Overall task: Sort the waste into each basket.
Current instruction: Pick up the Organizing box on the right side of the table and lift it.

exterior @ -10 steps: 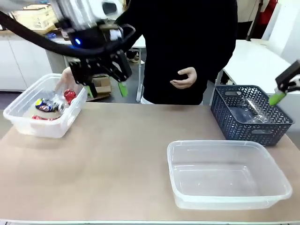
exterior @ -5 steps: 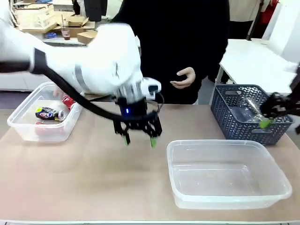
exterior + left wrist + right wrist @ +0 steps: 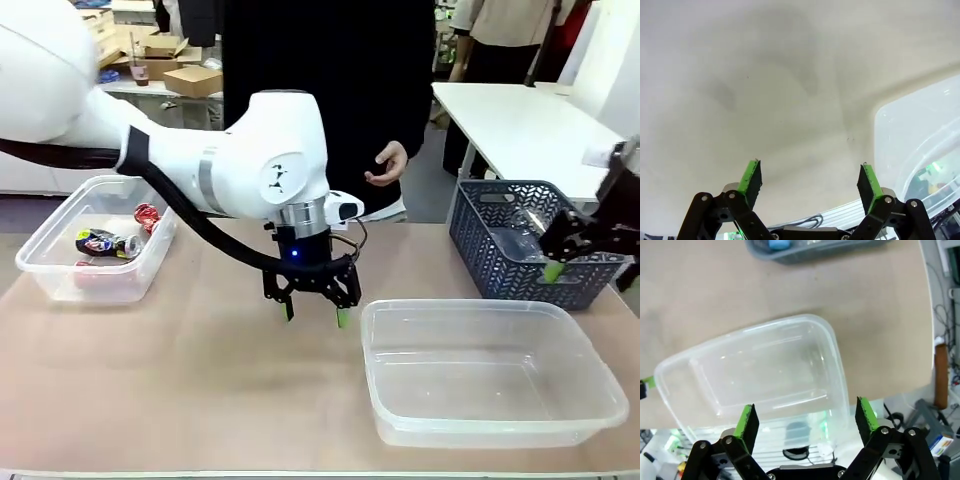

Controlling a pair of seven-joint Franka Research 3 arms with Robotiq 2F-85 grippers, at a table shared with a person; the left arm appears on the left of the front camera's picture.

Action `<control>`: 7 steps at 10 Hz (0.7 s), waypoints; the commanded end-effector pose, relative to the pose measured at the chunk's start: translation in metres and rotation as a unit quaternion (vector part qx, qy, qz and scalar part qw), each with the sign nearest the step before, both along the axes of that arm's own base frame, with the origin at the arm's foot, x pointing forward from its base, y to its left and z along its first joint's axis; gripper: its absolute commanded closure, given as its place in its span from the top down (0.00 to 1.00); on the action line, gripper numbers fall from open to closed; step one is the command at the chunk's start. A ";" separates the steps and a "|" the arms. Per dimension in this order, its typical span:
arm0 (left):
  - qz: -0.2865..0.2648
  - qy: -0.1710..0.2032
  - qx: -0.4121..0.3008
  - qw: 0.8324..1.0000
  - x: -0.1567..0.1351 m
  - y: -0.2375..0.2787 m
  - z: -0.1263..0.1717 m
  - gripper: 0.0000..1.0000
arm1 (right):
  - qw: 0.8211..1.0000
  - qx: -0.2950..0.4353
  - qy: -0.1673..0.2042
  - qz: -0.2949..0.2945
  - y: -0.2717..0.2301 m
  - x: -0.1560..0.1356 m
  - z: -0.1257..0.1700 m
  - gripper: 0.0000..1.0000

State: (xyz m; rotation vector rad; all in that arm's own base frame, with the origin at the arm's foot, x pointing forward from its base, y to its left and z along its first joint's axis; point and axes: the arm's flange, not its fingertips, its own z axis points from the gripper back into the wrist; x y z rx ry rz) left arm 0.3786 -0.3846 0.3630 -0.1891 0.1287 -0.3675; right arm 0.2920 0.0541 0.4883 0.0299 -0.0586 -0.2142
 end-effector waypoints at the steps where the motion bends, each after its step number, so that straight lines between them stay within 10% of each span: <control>1: 0.005 0.000 0.011 1.000 -0.003 -0.014 -0.026 1.00 | 0.999 -0.019 0.010 0.048 0.014 0.027 -0.035 1.00; 7: 0.095 -0.126 0.043 0.987 -0.060 0.013 0.016 1.00 | 0.993 -0.017 0.098 0.055 0.000 0.037 -0.115 1.00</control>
